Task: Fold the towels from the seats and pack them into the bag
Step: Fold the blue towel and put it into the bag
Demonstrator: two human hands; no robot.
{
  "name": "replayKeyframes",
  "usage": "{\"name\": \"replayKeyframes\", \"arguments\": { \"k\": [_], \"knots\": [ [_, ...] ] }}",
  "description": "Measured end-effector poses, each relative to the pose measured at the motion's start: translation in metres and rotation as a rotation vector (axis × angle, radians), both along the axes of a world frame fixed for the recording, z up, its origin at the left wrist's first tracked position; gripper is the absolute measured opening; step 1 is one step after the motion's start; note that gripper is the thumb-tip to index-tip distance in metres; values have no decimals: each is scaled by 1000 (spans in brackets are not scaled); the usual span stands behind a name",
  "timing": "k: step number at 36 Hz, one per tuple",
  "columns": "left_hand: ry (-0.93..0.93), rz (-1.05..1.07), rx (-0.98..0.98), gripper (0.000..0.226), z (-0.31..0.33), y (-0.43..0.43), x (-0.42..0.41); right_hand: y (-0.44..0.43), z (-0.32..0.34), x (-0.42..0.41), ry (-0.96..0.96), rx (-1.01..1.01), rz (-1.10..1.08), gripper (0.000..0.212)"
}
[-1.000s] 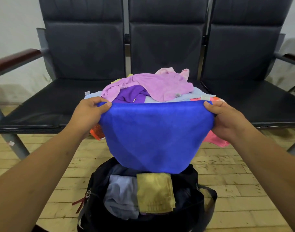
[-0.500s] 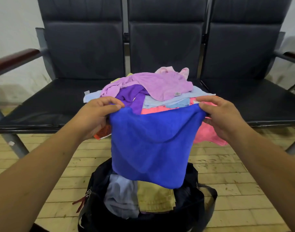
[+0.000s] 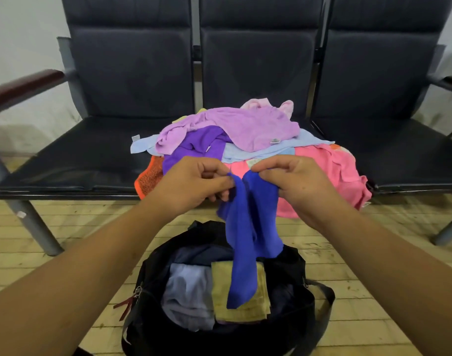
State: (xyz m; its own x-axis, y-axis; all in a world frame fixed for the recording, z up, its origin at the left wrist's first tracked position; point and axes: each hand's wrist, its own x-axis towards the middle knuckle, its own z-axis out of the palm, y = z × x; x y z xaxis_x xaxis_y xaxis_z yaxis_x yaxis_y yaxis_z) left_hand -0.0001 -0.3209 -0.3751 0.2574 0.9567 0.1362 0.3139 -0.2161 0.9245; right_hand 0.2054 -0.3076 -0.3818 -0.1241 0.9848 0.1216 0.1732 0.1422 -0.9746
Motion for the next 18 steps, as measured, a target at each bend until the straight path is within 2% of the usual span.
{"name": "replayKeyframes", "arguments": {
  "k": [3, 8, 14, 18],
  "knots": [
    [19, 37, 30, 17, -3, 1, 2, -4, 2, -11, 44, -14, 37, 13],
    [77, 34, 67, 8, -2, -2, 5, -10, -1, -19, 11, -9, 134, 5],
    [149, 75, 85, 19, -4, 0, 0, -11, -5, -24, -73, -20, 160, 19],
    [127, 55, 70, 13, -4, -2, 0, -12, -4, -24, -113, -9, 167, 15]
  ]
}}
